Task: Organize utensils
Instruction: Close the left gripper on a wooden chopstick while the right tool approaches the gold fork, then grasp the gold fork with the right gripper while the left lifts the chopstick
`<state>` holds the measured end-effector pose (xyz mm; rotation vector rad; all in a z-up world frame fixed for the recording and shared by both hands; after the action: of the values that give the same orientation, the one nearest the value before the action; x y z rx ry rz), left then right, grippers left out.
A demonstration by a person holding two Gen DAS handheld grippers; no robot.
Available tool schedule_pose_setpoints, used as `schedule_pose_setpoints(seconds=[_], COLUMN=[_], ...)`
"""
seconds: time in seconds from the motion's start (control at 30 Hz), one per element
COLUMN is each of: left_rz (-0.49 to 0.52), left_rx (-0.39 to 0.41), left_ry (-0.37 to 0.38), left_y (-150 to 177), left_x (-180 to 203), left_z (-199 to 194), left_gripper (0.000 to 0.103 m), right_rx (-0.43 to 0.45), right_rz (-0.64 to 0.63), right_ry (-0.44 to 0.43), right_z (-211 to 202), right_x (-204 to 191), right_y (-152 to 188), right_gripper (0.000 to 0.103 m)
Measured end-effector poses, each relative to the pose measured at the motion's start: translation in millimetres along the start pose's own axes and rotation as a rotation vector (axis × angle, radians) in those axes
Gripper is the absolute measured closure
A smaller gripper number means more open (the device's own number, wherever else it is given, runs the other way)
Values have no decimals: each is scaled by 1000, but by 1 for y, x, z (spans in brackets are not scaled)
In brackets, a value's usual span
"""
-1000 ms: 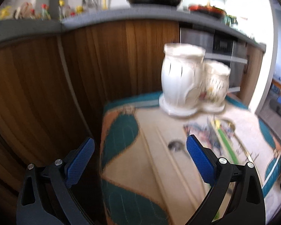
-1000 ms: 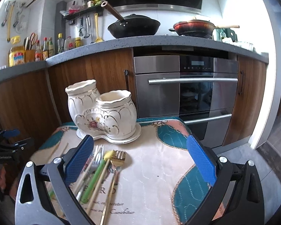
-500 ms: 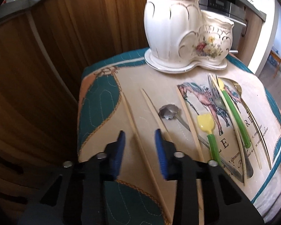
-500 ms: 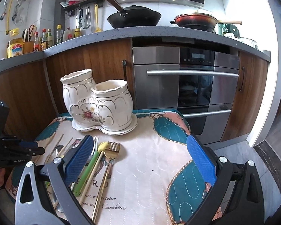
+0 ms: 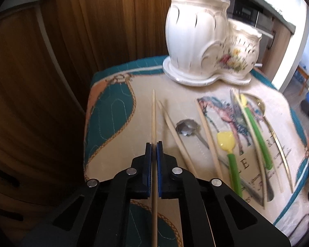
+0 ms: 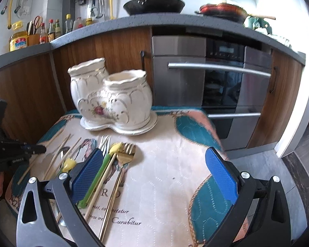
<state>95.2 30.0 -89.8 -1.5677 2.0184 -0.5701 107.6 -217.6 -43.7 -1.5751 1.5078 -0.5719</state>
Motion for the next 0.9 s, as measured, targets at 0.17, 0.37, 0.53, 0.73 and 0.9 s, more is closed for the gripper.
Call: schedule_pose_setpoints(seconds=[0.17,0.37,0.53,0.73,0.9], left_rz=[-26,-28,-19,-24,-23], left_rx=[88,158,193,213,226], left_ry=[30,88,114,142,150], left_y=[-6,-9,-9,-9,-9], left_x=[1,14,18,21,21], left_z=[-27,-42,-50,-53,-57], left_gripper=[97,97,97,97,97], right_rx=[-147,-231,-307,-341,-327], right_rz=[-38,-74,-60,-66,-59], right_ry=[-26,-27,-27,-8,-4], right_z=[21,41,58,78,81], right_x=[-11,-29,-32,-38,-39], right_y=[18,28,37,35,35], right_gripper=[5,39,71,72,82])
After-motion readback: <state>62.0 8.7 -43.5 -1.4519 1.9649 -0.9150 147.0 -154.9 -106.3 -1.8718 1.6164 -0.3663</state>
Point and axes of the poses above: each gripper's, at about its wrist camera, not at the fingertips, and z roughly the way its jaws point, x to its right, y to its underside, the point moved 7 cm from there along z, roughly the way its jaws point, and after that the axes turned 11 degrees about z, right-handed, at the moved point
